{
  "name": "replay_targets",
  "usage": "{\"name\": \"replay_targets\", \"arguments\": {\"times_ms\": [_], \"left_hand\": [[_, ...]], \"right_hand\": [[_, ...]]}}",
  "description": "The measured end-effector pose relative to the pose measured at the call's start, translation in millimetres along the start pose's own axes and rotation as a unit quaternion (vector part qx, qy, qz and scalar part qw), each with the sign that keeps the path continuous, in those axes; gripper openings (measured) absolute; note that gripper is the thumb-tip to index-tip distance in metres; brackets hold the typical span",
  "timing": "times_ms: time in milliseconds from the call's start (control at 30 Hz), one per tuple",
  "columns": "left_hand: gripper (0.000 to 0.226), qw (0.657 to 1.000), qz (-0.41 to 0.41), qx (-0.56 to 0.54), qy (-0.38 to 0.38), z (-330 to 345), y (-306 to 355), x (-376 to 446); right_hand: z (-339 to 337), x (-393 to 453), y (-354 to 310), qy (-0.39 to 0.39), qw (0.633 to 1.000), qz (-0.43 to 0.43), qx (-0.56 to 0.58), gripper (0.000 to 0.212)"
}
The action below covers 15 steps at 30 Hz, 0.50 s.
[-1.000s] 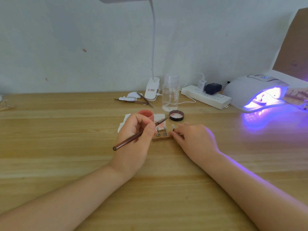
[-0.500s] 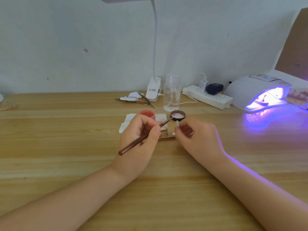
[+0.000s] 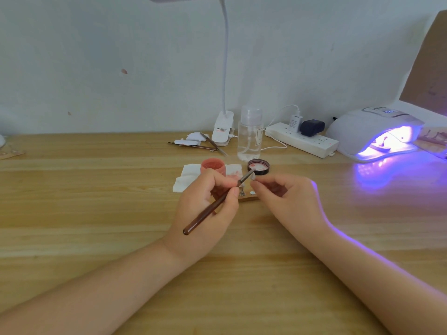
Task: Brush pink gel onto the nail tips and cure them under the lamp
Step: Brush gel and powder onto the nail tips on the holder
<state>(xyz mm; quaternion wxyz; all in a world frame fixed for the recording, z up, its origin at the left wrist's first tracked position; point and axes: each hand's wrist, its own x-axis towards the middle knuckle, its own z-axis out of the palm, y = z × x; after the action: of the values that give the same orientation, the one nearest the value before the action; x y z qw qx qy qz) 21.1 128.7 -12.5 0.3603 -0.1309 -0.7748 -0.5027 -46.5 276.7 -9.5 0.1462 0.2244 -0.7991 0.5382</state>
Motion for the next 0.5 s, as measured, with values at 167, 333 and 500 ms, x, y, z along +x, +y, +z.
{"name": "replay_targets", "arguments": {"times_ms": [167,333,500], "left_hand": [[0.022,1.000,0.013,0.024,0.000,0.5,-0.7,-0.6],[0.021,0.999,0.023,0.042,-0.010,-1.1,-1.7,-0.2],[0.006,0.999,0.034,0.016,-0.007,-6.0,-0.5,-1.3]], "right_hand": [[-1.7,-0.1,0.3,0.008,1.000,0.000,-0.006,0.008],[-2.4,0.3,0.7,0.005,1.000,0.003,-0.017,0.008],[-2.1,0.7,2.3,-0.001,1.000,0.008,-0.015,0.008]]}}
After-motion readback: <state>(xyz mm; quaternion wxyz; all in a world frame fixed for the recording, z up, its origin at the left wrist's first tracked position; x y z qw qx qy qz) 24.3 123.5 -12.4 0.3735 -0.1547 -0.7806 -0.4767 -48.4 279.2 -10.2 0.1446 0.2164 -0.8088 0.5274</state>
